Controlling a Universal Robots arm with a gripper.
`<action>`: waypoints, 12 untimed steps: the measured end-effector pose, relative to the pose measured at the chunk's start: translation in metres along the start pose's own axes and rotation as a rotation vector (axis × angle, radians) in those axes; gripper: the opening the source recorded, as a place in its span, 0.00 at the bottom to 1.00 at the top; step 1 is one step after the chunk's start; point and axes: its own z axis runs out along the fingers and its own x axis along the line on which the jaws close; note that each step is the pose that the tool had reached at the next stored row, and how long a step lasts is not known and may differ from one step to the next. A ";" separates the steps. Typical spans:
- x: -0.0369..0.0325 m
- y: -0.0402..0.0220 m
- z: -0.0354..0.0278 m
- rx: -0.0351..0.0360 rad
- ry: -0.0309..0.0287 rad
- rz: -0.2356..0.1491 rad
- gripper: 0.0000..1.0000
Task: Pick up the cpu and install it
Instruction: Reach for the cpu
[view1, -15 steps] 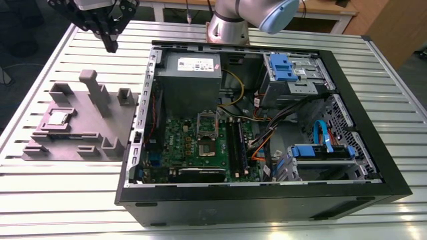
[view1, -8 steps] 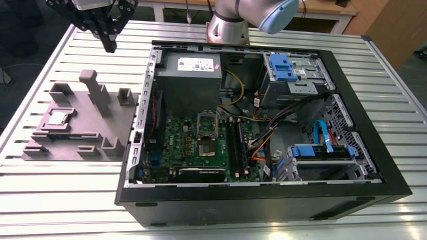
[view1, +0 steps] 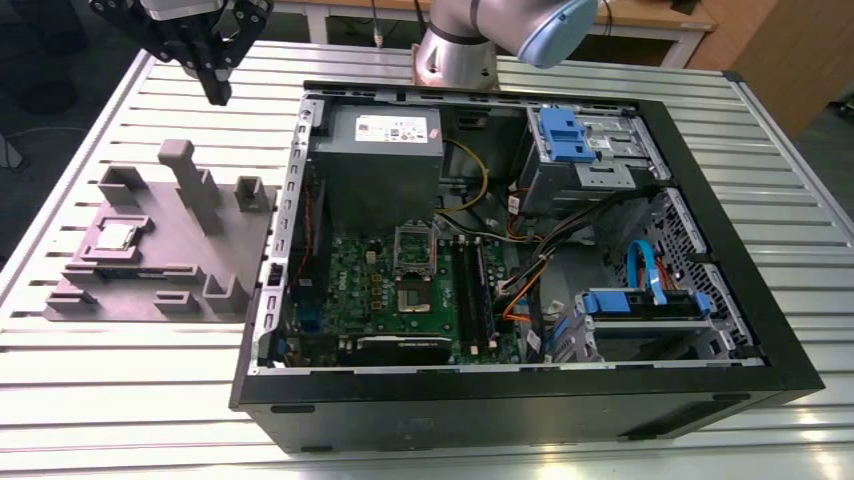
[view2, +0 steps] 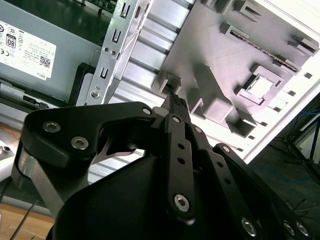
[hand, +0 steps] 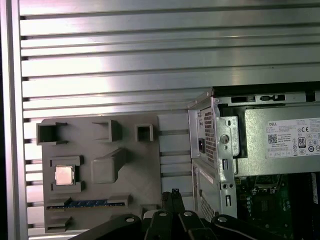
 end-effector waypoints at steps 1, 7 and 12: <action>0.0003 0.0000 0.0000 0.0000 0.0000 0.000 0.10; 0.0015 -0.0001 0.0000 0.0000 0.0000 0.000 0.10; 0.0044 -0.0003 0.0001 0.0000 0.0001 0.000 0.10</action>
